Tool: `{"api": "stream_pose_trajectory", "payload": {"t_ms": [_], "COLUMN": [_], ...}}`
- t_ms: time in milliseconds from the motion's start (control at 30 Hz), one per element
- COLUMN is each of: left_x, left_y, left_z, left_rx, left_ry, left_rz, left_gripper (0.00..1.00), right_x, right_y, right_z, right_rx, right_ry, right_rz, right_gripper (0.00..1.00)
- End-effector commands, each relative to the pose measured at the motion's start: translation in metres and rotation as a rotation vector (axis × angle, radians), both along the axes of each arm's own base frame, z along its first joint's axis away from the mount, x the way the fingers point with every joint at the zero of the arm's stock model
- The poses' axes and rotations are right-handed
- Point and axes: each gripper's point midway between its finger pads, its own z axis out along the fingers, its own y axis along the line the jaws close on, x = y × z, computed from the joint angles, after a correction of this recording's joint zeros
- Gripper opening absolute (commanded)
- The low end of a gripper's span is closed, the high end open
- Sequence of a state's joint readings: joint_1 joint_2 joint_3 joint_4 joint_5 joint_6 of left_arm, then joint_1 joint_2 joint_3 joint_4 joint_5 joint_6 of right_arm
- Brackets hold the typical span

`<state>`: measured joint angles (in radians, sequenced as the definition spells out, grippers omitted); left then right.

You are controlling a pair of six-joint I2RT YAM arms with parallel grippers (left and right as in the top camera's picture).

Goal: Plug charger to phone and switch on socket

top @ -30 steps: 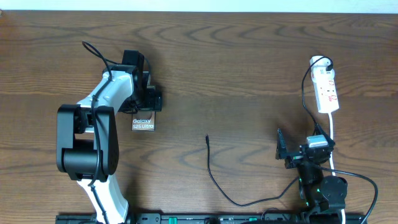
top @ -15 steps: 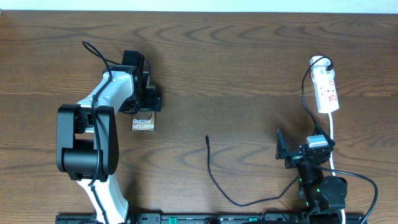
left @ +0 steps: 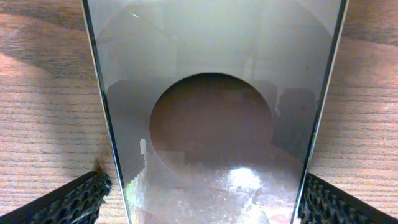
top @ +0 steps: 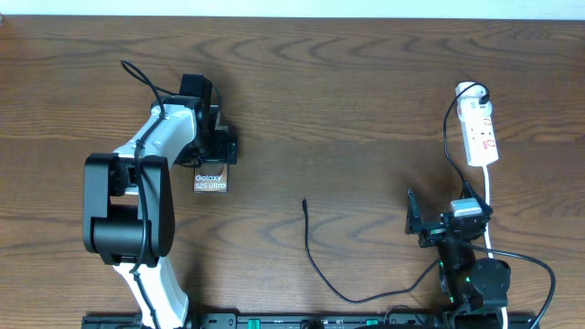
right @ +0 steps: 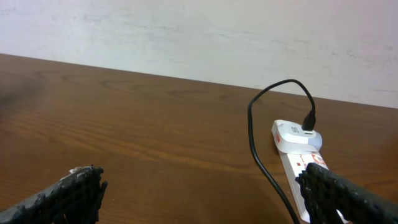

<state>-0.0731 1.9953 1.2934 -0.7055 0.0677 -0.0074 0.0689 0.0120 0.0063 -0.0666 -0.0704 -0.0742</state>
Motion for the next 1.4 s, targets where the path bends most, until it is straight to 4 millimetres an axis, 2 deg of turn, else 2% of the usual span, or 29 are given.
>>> {"api": "stream_pose_trajectory", "payload": {"t_ms": [0, 433, 767, 1367], "left_x": [-0.017, -0.016, -0.027, -0.026], "left_y": [0.004, -0.002, -0.001, -0.001], "left_z": [-0.017, -0.018, -0.026, -0.026], "left_rx": [0.012, 0.013, 0.015, 0.014], "left_ry": [0.065, 0.056, 0.081, 0.076], "left_rz": [0.016, -0.012, -0.013, -0.012], "left_gripper": [0.98, 0.98, 0.98, 0.98], "right_x": [0.0, 0.0, 0.0, 0.0], "right_y": [-0.001, -0.001, -0.001, -0.001], "right_z": [0.0, 0.0, 0.0, 0.0], "right_rx": [-0.013, -0.013, -0.013, -0.013], "right_ry": [-0.002, -0.003, -0.003, -0.002], "right_rz": [-0.005, -0.005, -0.005, -0.005], "right_gripper": [0.99, 0.99, 0.99, 0.99]}}
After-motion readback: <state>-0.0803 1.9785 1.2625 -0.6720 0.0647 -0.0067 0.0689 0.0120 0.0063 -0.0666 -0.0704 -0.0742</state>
